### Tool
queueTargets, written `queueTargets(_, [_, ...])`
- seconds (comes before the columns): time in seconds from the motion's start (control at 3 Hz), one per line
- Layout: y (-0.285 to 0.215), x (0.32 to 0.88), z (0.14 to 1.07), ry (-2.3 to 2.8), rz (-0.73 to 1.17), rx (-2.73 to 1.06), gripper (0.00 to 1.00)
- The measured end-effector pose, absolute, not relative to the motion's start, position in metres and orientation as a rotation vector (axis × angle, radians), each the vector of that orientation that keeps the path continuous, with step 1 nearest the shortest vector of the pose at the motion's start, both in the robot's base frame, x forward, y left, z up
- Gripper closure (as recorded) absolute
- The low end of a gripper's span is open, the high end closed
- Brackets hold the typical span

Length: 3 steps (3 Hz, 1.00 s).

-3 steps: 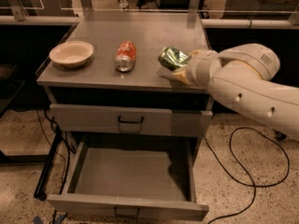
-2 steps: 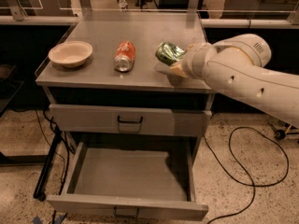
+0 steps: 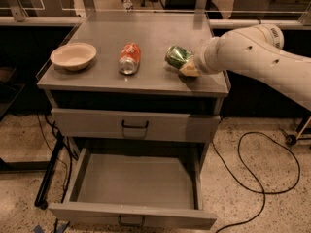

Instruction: Pick green can from middle drawer and place on counter

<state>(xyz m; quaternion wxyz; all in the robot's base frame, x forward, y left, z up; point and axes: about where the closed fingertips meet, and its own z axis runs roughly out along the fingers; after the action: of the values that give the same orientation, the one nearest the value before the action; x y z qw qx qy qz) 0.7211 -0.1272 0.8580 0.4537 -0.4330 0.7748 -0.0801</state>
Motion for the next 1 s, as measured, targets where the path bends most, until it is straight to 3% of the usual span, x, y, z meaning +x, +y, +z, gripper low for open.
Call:
queueTargets(0.67, [-0.1383, 0.7262, 0.8443, 1.945, -0.113, -1.187, 0.98])
queueTargets(1.0, [-0.1383, 0.7262, 0.8443, 1.945, -0.113, -1.187, 0.73])
